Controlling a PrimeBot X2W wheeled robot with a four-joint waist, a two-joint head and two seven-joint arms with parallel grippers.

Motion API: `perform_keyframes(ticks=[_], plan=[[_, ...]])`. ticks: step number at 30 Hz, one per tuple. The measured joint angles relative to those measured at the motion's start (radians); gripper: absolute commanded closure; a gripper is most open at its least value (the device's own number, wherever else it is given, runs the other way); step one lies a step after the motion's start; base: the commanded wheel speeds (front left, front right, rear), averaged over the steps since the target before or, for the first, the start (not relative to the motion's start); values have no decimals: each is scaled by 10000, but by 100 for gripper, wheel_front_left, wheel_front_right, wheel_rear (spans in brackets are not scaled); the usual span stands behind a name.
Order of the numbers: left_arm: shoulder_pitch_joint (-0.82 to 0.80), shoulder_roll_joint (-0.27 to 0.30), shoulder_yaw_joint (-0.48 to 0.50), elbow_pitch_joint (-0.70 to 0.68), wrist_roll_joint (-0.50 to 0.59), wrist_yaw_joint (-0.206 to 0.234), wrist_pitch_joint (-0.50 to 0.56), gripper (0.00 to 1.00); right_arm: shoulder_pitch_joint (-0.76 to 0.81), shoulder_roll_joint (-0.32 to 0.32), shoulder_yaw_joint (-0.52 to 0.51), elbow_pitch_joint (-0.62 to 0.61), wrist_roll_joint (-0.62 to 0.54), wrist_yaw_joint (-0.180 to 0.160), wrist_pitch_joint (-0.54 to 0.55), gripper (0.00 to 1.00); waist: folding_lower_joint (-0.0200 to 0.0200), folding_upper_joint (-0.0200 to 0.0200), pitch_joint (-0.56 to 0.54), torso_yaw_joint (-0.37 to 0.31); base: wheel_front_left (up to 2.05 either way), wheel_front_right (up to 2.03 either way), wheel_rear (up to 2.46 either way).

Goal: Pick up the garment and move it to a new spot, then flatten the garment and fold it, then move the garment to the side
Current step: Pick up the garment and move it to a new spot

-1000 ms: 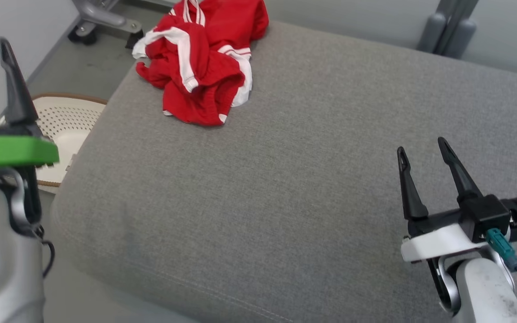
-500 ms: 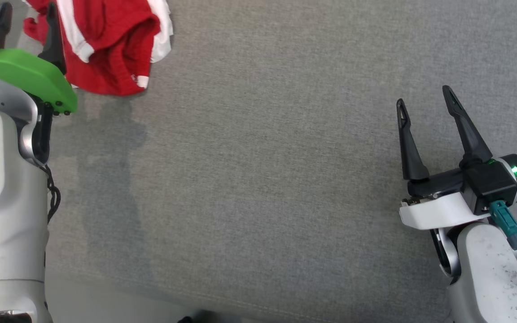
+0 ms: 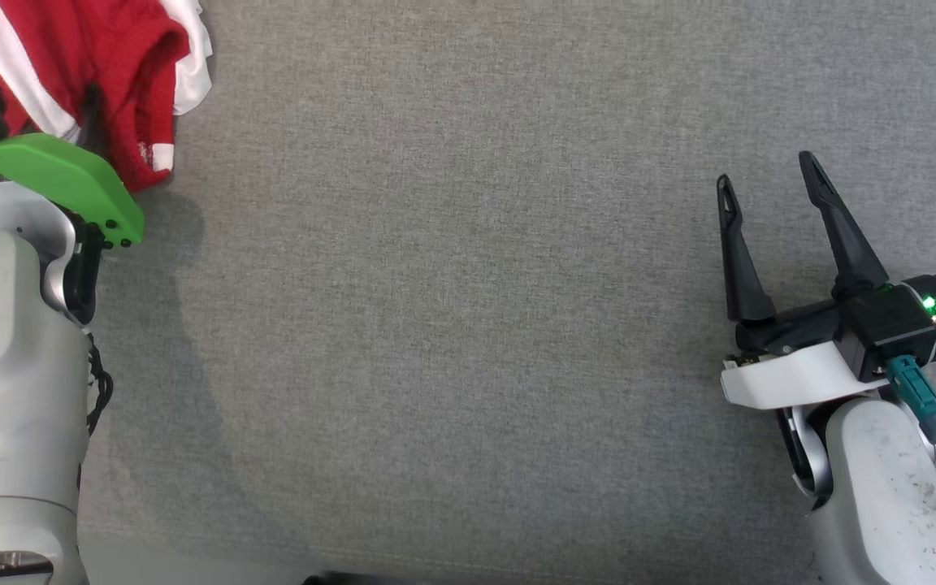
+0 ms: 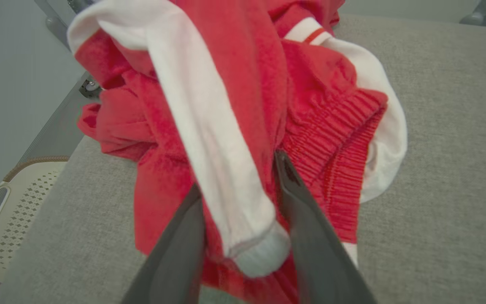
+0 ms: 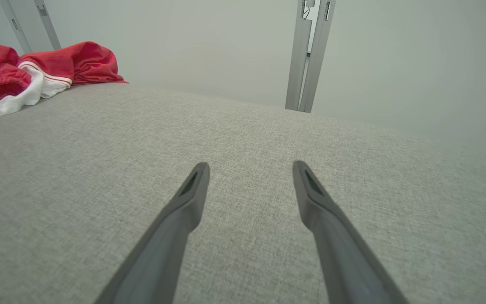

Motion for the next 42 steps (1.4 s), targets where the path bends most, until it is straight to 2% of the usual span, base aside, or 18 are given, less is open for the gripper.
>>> perform_keyframes(ticks=[12, 17, 22, 28, 34, 37, 39, 42], plan=[[-25, 230, -947, -61, 295, -71, -1016, 100, 454, 0, -148, 477, 934, 2, 0, 0, 0, 0, -1517, -211, 0, 0, 0], [21, 259, -1569, -675, 464, -75, -1047, 100, 1172, -6, -594, 725, 1427, 0, 0, 0, -1, 1, -2567, -428, 0, 0, 0], [76, 109, -2240, -1804, 284, -84, -637, 100, 2037, -10, -1131, 894, 1726, 0, 0, 0, -1, 0, -3855, -836, 0, 0, 0], [292, -408, -2594, -2782, -8, -46, -221, 100, 2532, -4, -1308, 941, 1801, 0, 0, 0, -2, 1, -4733, -1629, 0, 0, 0], [960, -1707, -3175, -2861, -280, 226, -821, 100, 2602, -4, -1120, 1024, 1925, 0, 0, 0, -2, 0, -5071, -2662, 0, 0, 0], [1244, -1935, -3605, -2694, -546, 355, -1281, 100, 2540, -6, -1003, 1095, 1987, 0, 0, 0, -2, 1, -5043, -3151, 0, 0, 0], [1480, -1954, -4222, -2652, -1041, 431, -1570, 100, 2422, -6, -871, 1131, 2044, 0, 0, 0, -2, 1, -4977, -3491, 0, 0, 0], [1824, -1965, -5783, -2991, -1946, 683, -1804, 100, 2345, -2, -702, 1212, 2127, 0, 0, 0, -1, 0, -4822, -3915, 0, 0, 0]])
